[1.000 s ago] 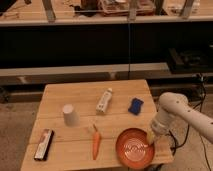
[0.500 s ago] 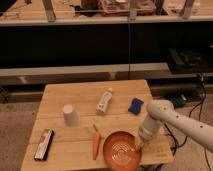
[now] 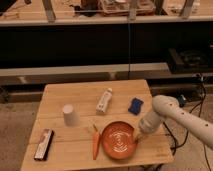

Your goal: Drag the ceramic bowl in a circle

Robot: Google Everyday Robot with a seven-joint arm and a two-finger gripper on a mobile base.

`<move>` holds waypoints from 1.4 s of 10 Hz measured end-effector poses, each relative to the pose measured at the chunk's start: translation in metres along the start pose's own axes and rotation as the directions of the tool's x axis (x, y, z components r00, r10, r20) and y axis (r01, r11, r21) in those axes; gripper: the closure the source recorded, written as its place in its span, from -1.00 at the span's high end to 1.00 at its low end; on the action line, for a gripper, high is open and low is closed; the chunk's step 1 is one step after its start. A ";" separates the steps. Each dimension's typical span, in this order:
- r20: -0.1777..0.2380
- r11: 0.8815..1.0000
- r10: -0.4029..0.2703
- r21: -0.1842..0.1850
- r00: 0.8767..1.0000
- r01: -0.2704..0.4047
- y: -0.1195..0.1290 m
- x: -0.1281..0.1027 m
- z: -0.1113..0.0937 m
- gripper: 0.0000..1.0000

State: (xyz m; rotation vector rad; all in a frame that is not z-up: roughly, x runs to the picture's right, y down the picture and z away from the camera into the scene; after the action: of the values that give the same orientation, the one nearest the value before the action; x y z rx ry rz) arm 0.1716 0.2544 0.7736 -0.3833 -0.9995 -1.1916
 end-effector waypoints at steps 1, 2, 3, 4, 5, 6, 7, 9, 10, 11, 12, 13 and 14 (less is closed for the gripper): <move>-0.016 0.999 0.036 0.022 0.999 -0.035 -0.003 0.010 0.001 -0.98; -0.021 0.998 0.055 0.029 0.998 -0.054 -0.006 0.013 0.003 -0.98; -0.037 0.997 0.074 0.034 0.997 -0.073 -0.010 0.019 0.005 -0.98; -0.063 0.995 0.094 0.030 0.994 -0.092 -0.012 0.028 0.004 -0.98; -0.094 0.993 0.120 0.030 0.988 -0.118 -0.008 0.034 -0.002 -0.98; -0.121 0.990 0.137 0.029 0.983 -0.135 -0.001 0.037 -0.010 -0.98; -0.151 0.989 0.150 0.025 0.977 -0.147 0.007 0.040 -0.021 -0.98; -0.240 0.981 0.192 0.022 0.952 -0.193 0.037 0.049 -0.062 -0.98; -0.259 0.978 0.204 0.019 0.944 -0.206 0.050 0.050 -0.074 -0.98; -0.271 0.976 0.211 0.011 0.939 -0.216 0.063 0.053 -0.087 -0.98; -0.268 0.975 0.213 0.004 0.939 -0.220 0.077 0.055 -0.097 -0.98; -0.240 0.976 0.211 -0.006 0.948 -0.219 0.093 0.054 -0.102 -0.98; -0.204 0.978 0.199 -0.020 0.958 -0.208 0.103 0.051 -0.102 -0.98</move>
State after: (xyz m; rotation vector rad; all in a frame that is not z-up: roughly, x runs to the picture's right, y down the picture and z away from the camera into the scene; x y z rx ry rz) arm 0.3107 0.1892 0.7843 -0.3806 -0.7422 -1.0426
